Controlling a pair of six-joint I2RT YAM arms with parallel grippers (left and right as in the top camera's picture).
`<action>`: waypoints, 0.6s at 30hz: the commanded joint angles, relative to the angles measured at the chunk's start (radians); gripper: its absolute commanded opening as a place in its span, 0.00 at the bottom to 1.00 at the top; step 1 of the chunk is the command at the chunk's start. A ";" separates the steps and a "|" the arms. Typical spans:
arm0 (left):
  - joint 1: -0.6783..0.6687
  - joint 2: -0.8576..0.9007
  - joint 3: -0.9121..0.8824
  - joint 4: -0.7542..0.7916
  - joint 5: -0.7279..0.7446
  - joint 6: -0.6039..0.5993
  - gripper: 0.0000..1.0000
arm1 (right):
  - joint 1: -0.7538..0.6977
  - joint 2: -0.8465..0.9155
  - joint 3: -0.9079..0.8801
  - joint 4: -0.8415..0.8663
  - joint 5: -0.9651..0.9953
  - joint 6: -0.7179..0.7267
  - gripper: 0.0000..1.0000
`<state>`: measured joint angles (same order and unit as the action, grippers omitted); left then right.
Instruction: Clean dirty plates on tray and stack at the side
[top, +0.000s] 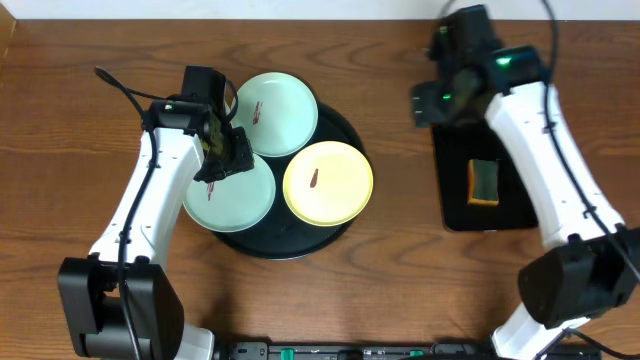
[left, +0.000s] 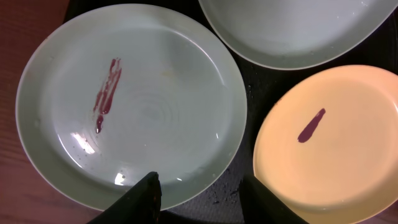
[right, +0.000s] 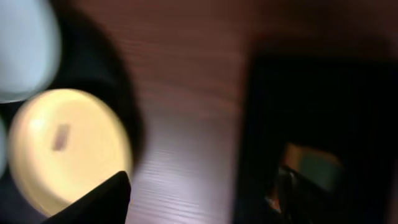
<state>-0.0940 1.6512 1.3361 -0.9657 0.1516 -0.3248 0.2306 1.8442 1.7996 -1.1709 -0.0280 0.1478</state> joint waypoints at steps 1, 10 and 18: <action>-0.027 -0.024 -0.004 0.012 0.024 0.005 0.43 | -0.119 0.002 0.000 -0.032 0.039 -0.006 0.74; -0.281 0.021 -0.004 0.208 0.066 -0.108 0.44 | -0.438 0.002 -0.003 -0.052 -0.006 -0.004 0.81; -0.562 0.139 -0.004 0.480 0.065 -0.179 0.44 | -0.622 0.002 -0.003 -0.052 -0.006 -0.004 0.99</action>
<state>-0.5922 1.7496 1.3354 -0.5266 0.2111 -0.4686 -0.3504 1.8458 1.7973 -1.2198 -0.0269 0.1478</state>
